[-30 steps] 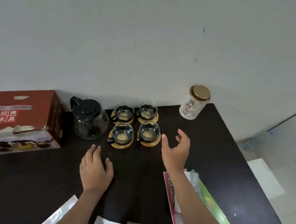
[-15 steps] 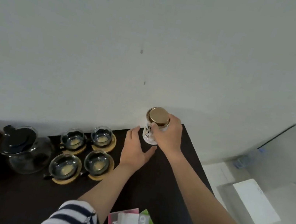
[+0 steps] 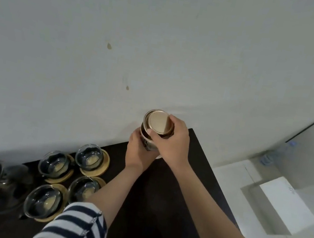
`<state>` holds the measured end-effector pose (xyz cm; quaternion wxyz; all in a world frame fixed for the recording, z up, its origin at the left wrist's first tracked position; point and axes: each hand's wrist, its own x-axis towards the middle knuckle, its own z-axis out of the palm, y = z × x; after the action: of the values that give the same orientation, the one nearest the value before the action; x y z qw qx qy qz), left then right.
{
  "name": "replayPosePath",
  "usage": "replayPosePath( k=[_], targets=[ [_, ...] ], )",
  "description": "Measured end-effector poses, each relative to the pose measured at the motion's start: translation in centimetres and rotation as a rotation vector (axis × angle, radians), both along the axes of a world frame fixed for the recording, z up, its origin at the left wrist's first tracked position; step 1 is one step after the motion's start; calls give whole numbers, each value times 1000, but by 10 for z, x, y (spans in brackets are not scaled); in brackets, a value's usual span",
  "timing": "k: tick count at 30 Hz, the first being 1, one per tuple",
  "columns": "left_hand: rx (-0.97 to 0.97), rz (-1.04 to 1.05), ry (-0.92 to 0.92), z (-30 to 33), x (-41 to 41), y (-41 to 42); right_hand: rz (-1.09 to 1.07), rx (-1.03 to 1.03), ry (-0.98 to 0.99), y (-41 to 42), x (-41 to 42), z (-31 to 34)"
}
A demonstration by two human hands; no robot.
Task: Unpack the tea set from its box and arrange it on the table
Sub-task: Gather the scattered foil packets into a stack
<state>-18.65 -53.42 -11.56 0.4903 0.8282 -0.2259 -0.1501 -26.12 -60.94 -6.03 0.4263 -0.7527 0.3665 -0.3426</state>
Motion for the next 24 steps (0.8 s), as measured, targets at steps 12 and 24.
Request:
replayPosePath(
  k=[12, 24],
  targets=[
    [6, -54, -78, 11, 27, 55, -14, 95, 262, 95, -72, -82],
    [18, -43, -62, 16, 23, 74, 139, 6, 436, 118, -47, -105]
  ],
)
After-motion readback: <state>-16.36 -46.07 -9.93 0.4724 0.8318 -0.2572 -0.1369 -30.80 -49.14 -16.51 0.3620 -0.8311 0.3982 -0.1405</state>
